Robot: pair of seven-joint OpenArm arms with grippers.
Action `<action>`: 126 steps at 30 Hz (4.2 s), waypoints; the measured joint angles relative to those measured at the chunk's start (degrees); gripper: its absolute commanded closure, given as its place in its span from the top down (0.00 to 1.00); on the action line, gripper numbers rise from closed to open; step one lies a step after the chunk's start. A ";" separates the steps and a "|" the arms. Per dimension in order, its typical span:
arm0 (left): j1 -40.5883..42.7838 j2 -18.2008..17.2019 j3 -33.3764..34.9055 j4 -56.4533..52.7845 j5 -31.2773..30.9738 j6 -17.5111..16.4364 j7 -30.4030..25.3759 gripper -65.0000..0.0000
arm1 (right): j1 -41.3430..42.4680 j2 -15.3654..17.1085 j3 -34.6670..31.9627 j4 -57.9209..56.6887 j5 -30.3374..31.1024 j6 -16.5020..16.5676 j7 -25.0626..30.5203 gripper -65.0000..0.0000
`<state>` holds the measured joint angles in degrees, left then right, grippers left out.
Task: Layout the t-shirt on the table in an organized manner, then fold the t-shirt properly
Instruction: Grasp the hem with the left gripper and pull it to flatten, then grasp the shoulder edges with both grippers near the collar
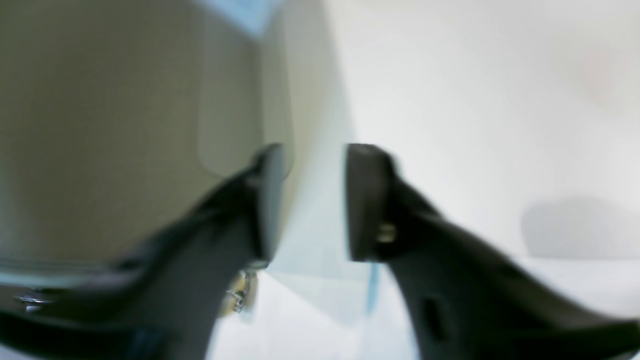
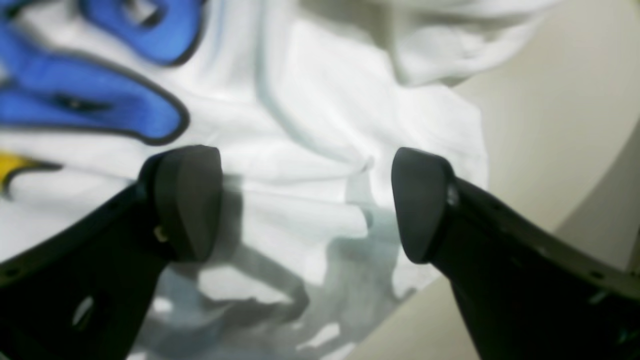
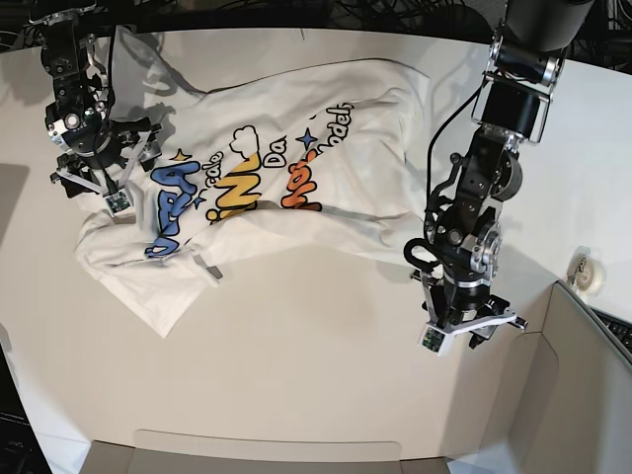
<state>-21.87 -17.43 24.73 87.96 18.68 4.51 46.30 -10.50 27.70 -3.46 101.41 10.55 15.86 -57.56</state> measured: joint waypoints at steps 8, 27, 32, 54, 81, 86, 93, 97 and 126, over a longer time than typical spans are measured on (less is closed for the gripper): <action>2.82 -4.24 -0.83 3.06 -25.59 -14.21 11.98 0.15 | -0.17 -0.02 -1.03 0.83 0.09 0.57 -0.72 0.80; -6.97 -2.69 -1.11 -19.32 -45.31 -13.57 11.76 0.05 | -1.53 0.17 -2.10 1.20 -0.55 -0.09 1.25 0.80; -6.69 -1.16 -0.87 -25.49 -45.94 -13.64 7.76 0.05 | -2.08 0.17 -2.10 1.64 -0.50 -0.09 1.92 0.80; -6.23 -3.91 -5.62 -27.96 -46.36 14.40 -0.92 0.14 | -3.98 -0.02 -1.92 3.08 0.74 -0.04 2.12 0.80; 42.29 -4.11 -39.15 27.39 -65.81 3.58 23.91 0.38 | 2.43 -7.93 7.54 14.36 1.46 2.58 -10.14 0.80; 48.57 -4.07 -39.26 27.63 -66.31 3.78 21.22 0.44 | 5.77 -8.13 1.49 14.23 1.38 2.58 -10.19 0.80; 50.10 -3.91 -44.48 23.80 -80.87 3.06 21.07 0.53 | 6.43 -8.39 -0.26 14.21 1.31 2.60 -10.16 0.80; 51.80 -4.11 -48.28 16.68 -86.07 3.08 21.33 0.53 | 6.36 -8.39 -0.26 14.19 1.38 2.58 -10.16 0.80; 58.82 6.51 -44.22 10.01 -98.90 0.81 20.37 0.52 | 6.40 -8.39 -0.26 13.79 1.33 2.58 -10.19 0.80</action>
<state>36.95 -10.92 -19.49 97.97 -80.23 5.32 66.67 -4.10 19.31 -3.73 115.20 11.88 18.44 -67.75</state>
